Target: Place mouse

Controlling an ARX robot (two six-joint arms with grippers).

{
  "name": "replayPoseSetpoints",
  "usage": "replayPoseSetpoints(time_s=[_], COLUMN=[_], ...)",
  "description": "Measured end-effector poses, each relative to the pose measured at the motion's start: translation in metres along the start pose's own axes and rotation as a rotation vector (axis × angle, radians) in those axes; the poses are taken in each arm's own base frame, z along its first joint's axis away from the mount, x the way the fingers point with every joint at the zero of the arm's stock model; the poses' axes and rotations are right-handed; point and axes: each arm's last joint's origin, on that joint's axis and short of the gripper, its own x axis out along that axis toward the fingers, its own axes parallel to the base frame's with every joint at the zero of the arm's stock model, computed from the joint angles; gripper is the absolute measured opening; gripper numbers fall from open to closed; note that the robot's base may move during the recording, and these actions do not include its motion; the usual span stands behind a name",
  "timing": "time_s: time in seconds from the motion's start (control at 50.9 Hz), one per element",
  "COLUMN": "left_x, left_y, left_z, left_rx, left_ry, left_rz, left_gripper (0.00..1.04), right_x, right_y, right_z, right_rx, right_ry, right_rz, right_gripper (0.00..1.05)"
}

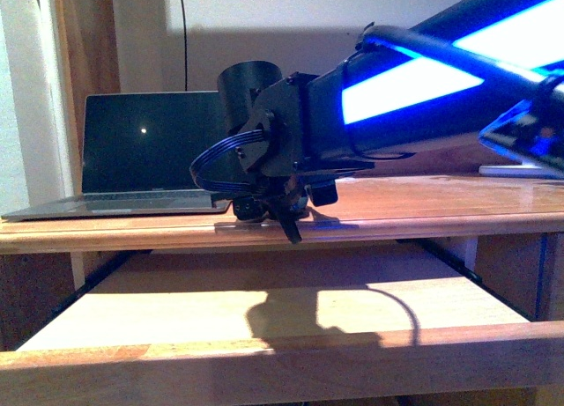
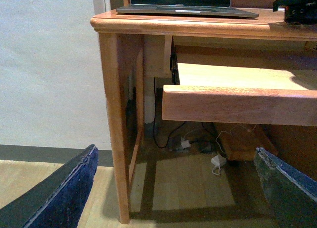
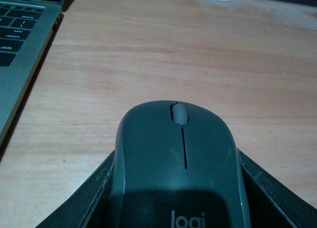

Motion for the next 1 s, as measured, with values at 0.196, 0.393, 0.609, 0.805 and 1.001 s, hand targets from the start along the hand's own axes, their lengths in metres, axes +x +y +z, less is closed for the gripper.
replayPoseSetpoints(time_s=[0.196, 0.393, 0.609, 0.805, 1.001], left_x=[0.0, 0.0, 0.0, 0.0, 0.0], left_y=[0.0, 0.0, 0.0, 0.0, 0.0], left_z=[0.0, 0.0, 0.0, 0.0, 0.0], left_rx=[0.0, 0.0, 0.0, 0.0, 0.0], left_ry=[0.0, 0.0, 0.0, 0.0, 0.0], left_rz=[0.0, 0.0, 0.0, 0.0, 0.0], left_gripper=[0.97, 0.97, 0.97, 0.97, 0.97], right_x=[0.007, 0.003, -0.055, -0.136, -0.188], right_y=[0.015, 0.012, -0.077, -0.154, -0.179], right_z=[0.004, 0.009, 0.043, -0.016, -0.129], right_rx=[0.041, 0.145, 0.323, 0.251, 0.086], right_ry=[-0.018, -0.115, -0.287, -0.292, -0.132], right_rz=[0.015, 0.06, 0.184, 0.383, 0.534], right_gripper=[0.76, 0.99, 0.97, 0.97, 0.97])
